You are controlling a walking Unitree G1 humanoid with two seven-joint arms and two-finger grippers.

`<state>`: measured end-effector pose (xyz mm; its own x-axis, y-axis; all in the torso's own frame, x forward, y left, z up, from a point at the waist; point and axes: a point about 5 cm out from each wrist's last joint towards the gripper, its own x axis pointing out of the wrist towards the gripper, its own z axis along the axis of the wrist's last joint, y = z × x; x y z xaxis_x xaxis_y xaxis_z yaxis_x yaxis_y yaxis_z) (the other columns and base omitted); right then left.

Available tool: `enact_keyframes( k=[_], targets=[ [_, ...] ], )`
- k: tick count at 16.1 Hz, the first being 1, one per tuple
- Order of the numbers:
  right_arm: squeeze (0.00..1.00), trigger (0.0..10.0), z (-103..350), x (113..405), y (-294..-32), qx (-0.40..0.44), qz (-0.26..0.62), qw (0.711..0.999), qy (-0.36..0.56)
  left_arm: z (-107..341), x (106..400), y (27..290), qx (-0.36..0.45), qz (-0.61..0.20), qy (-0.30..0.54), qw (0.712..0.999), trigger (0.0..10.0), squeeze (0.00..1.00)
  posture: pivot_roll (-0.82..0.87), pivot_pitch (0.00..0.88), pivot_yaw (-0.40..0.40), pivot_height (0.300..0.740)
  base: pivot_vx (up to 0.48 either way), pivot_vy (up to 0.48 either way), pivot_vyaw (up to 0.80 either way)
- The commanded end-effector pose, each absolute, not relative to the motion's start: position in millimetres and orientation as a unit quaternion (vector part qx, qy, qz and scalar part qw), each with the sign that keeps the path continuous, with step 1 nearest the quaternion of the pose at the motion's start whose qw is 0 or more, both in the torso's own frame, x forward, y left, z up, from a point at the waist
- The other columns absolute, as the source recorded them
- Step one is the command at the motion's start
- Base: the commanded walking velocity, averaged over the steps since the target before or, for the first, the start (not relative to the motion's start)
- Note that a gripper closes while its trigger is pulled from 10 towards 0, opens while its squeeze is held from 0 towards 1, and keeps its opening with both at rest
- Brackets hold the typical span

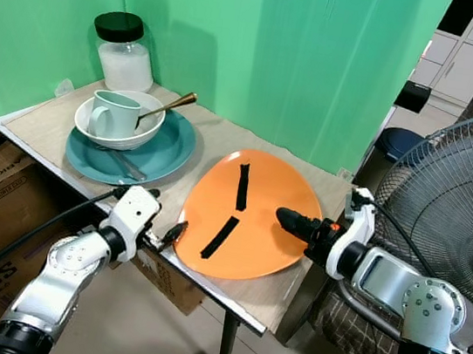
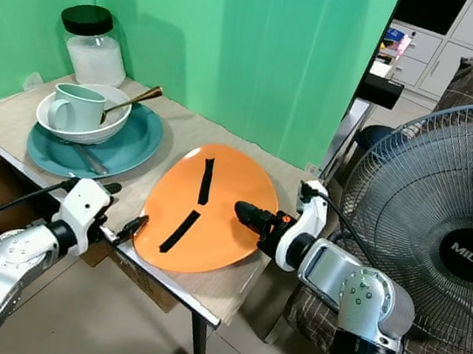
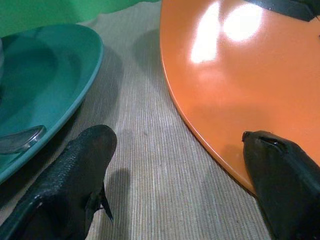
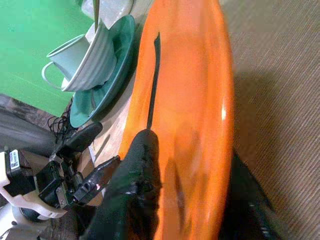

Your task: Setting the table

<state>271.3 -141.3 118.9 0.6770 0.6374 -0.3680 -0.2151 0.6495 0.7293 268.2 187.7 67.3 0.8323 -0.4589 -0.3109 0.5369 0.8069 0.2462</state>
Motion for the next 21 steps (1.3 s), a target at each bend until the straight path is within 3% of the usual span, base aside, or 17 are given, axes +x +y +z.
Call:
enact_keyframes(
  k=[1, 7, 12, 15, 20, 21],
  targets=[
    [0.00, 0.0, 123, 273, -137, 0.333, 0.263, 0.851, 0.310, 57, 265, 187, 0.174, -0.266, 0.147, 0.937, 10.0, 0.00, 0.12, 0.000, 0.014, 0.740, 0.000, 0.000, 0.00],
    [0.00, 0.0, 125, 274, -137, 0.325, 0.274, 0.857, 0.292, 64, 270, 186, 0.180, -0.253, 0.130, 0.942, 10.0, 0.00, 0.12, 0.000, 0.016, 0.740, 0.000, 0.000, 0.00],
    [0.00, 0.0, 138, 276, -143, 0.343, 0.269, 0.866, 0.245, 132, 283, 183, 0.132, -0.211, -0.003, 0.969, 10.0, 0.00, 0.11, 0.000, 0.027, 0.740, 0.000, 0.000, 0.00],
    [0.00, 0.0, 159, 272, -150, 0.366, 0.269, 0.872, 0.183, 182, 277, 177, 0.097, -0.205, -0.085, 0.970, 10.0, 0.00, 0.11, 0.000, 0.035, 0.740, 0.000, 0.000, 0.00],
    [0.00, 0.0, 211, 242, -155, 0.320, 0.277, 0.906, -0.010, 174, 247, 166, 0.112, -0.176, -0.045, 0.977, 10.0, 0.00, 0.09, 0.000, 0.061, 0.740, 0.000, 0.000, 0.00],
    [0.00, 6.2, 216, 239, -157, 0.291, 0.246, 0.924, -0.044, 170, 245, 160, 0.102, -0.173, -0.036, 0.979, 10.0, 0.00, 0.08, 0.000, 0.063, 0.740, 0.000, 0.000, 0.00]
  ],
)
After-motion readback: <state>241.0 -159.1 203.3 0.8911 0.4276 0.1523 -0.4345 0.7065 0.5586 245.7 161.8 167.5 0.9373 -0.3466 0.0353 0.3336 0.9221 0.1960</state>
